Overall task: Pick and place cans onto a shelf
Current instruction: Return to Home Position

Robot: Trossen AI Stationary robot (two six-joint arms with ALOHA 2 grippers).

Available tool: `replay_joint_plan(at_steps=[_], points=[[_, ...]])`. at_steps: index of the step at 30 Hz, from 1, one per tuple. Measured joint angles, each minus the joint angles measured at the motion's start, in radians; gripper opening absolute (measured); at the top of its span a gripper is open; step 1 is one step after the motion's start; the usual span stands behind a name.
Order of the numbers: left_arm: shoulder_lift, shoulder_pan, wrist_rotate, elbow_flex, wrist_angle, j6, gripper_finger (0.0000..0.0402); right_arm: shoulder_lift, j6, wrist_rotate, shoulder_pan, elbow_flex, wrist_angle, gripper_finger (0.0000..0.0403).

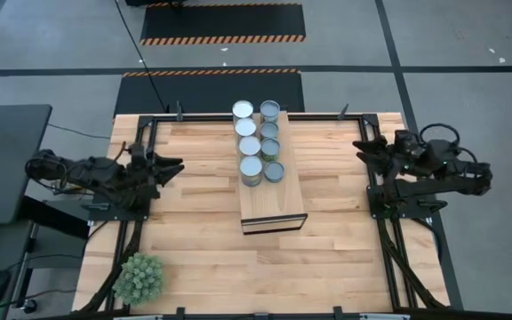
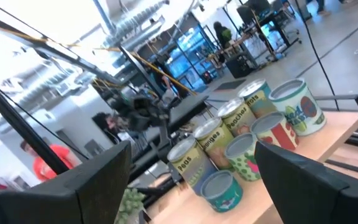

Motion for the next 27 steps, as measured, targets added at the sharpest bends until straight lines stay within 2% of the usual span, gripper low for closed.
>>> replay_joint_plan(at_steps=[7,16,19,23,27], points=[[-0.166,0.011,-0.069,-0.122,-0.004,-0.029,0.0126,-0.089,-0.004,0.014,0.000,0.000,-0.023,0.0348],[-0.340,0.061,-0.063,-0.250,-0.012,-0.065,0.0042,-0.086,0.035,0.015,0.000,-0.003,-0.066,0.0348],[-0.367,0.081,-0.066,-0.280,-0.013,-0.073,0.0012,-0.086,0.042,0.016,0.000,-0.003,-0.080,0.0348],[-0.362,0.108,-0.049,-0.312,-0.013,-0.115,0.0006,-0.086,0.033,0.025,0.000,-0.003,-0.076,0.0345],[-0.363,0.129,0.004,-0.356,-0.008,-0.172,0.0004,-0.086,0.020,0.027,0.000,-0.005,-0.074,0.0310]])
